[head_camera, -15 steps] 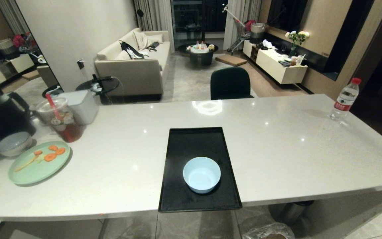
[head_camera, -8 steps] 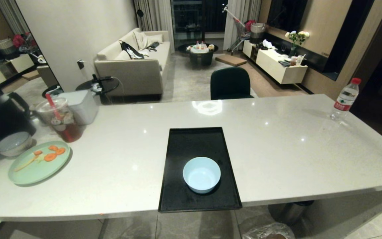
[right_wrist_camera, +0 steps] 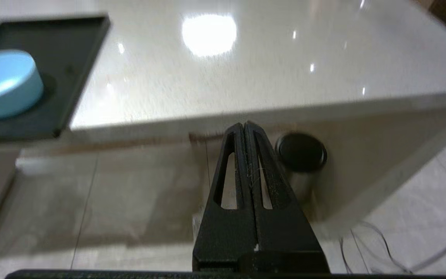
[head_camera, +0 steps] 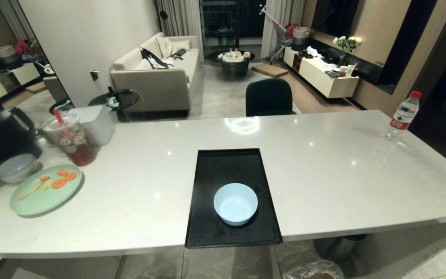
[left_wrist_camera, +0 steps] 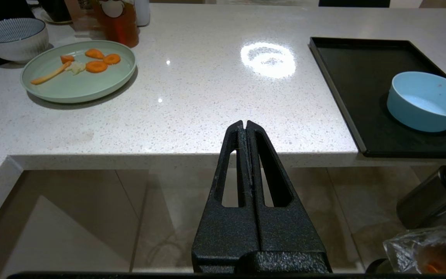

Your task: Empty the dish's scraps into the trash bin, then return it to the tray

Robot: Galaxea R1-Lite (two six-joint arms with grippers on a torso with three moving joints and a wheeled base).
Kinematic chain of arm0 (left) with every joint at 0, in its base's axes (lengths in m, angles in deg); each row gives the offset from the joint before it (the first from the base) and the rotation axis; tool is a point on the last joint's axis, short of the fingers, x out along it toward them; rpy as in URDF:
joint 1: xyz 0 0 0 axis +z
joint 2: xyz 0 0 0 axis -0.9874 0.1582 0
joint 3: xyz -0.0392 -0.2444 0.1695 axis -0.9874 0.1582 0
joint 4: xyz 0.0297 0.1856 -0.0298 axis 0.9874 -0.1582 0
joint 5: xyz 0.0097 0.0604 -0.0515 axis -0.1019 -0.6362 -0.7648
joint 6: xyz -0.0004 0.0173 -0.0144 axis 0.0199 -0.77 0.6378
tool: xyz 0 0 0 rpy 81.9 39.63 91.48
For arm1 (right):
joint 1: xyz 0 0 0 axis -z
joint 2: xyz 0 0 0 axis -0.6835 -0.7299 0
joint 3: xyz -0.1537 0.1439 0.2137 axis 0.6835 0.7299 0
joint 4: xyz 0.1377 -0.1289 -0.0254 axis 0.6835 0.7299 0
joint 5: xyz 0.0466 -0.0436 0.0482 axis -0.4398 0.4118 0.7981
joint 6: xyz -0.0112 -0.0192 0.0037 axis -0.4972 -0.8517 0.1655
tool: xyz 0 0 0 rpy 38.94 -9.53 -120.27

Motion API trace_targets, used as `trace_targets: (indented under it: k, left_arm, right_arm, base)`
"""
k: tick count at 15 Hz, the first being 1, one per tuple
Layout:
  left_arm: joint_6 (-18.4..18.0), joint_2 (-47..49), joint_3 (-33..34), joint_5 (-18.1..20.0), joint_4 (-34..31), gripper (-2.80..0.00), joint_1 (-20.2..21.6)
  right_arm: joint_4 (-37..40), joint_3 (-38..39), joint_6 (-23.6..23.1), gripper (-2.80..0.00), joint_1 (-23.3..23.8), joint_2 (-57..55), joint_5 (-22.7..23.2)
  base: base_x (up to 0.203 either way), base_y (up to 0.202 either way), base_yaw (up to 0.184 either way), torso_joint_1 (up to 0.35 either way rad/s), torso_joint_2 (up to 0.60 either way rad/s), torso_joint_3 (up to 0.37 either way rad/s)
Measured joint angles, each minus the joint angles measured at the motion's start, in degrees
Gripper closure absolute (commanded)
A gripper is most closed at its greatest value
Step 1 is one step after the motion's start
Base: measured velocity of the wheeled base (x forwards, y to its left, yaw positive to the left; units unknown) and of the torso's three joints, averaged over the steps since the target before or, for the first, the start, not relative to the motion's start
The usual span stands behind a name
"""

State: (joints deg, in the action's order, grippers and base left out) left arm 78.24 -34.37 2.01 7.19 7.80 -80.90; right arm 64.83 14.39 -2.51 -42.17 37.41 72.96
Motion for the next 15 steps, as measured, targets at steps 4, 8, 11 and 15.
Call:
trace_targets:
  k: [4, 8, 11, 15]
  left_arm:
    - [0.00, 0.00, 0.00, 0.00, 0.15, 0.00, 0.00]
    - [0.00, 0.00, 0.00, 0.01, 0.17, 0.00, 0.00]
    - [0.00, 0.00, 0.00, 0.00, 0.17, 0.00, 0.00]
    - [-0.02, 0.00, 0.00, 0.00, 0.16, 0.00, 0.00]
  right_arm:
    - [0.04, 0.00, 1.42, 0.00, -0.68, 6.42, -0.51]
    - [0.04, 0.00, 2.18, 0.00, -0.73, 7.84, -0.66]
    - [0.06, 0.00, 2.16, 0.00, -0.77, 8.02, -0.61]
    - [-0.01, 0.00, 2.47, 0.00, -0.77, 8.04, -0.66]
  base:
    - [0.000, 0.000, 0.000, 0.000, 0.00, 0.000]
    - [0.000, 0.000, 0.000, 0.000, 0.00, 0.000]
    - [0.000, 0.000, 0.000, 0.000, 0.00, 0.000]
    - [0.000, 0.000, 0.000, 0.000, 0.00, 0.000]
